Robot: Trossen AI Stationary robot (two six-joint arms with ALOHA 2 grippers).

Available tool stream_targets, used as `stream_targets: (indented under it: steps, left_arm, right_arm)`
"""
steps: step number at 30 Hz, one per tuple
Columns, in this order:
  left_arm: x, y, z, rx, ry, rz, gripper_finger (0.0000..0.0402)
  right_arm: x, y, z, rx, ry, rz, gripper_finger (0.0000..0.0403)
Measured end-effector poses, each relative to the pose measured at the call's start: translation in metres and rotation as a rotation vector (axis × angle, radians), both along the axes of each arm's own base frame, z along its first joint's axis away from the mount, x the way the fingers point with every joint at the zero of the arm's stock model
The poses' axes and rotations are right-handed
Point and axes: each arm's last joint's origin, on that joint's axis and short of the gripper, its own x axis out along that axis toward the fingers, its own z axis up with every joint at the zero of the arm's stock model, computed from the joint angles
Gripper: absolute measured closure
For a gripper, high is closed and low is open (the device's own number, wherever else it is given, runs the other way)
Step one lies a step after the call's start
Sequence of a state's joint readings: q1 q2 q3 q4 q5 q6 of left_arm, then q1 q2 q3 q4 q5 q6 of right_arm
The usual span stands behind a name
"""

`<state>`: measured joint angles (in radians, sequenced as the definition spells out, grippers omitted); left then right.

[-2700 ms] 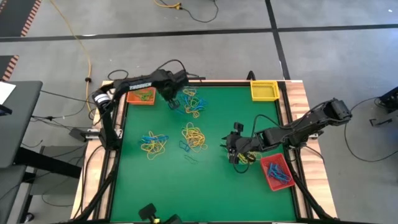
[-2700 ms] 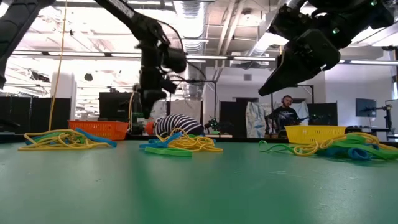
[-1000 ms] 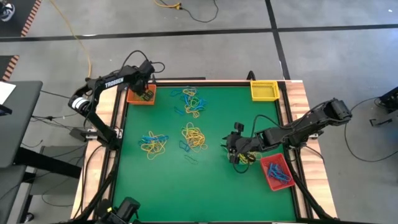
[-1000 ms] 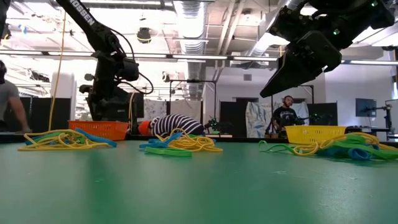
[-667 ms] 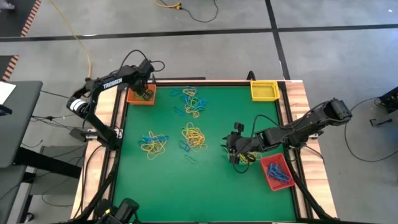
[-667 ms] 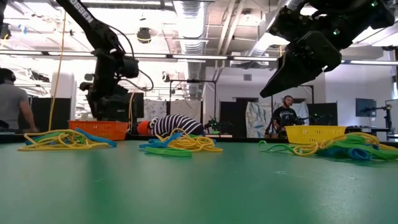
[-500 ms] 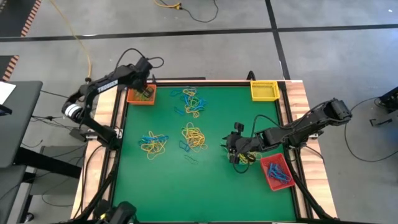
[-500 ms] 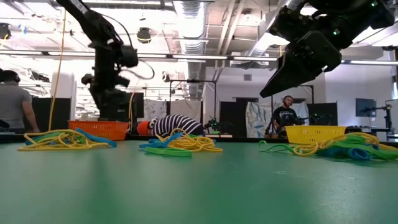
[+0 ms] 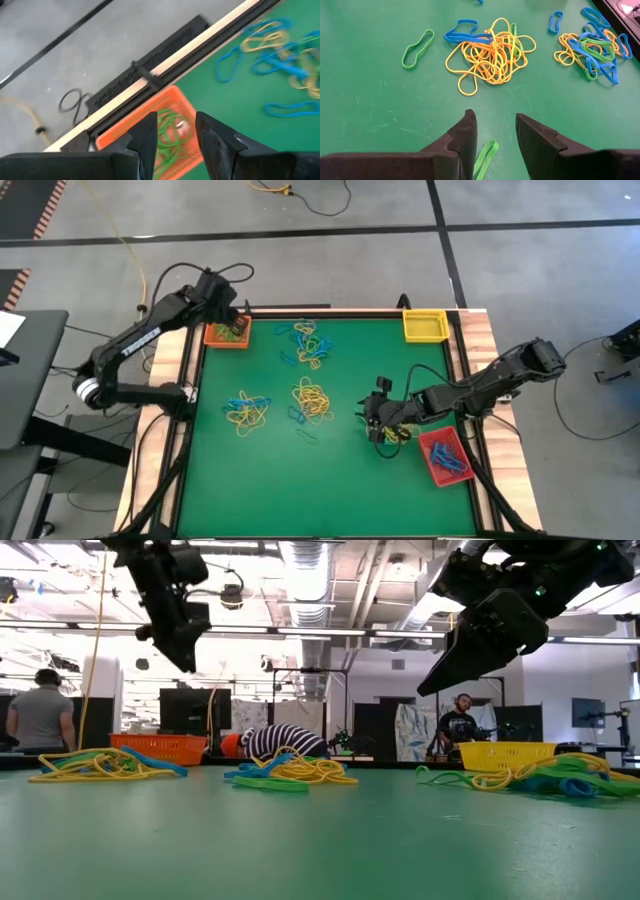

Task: Sort rubber bands into baskets
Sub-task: Put the yellow rubber band into the yellow bin

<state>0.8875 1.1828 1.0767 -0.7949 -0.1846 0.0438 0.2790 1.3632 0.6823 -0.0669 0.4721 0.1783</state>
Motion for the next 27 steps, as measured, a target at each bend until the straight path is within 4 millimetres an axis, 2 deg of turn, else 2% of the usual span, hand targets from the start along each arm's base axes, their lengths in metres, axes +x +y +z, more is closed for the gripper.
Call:
stream_targets:
  steps: [13,27]
  left_arm:
    - [0.010,-0.051,0.027,0.038,-0.174,-0.160,0.0278]
    - [0.027,-0.081,0.028,-0.041,-0.240,-0.301,0.0278]
  right_arm:
    - [0.000,0.000,0.000,0.006,-0.002,-0.005,0.0239]
    - [0.000,0.000,0.000,0.010,-0.004,-0.008,0.0239]
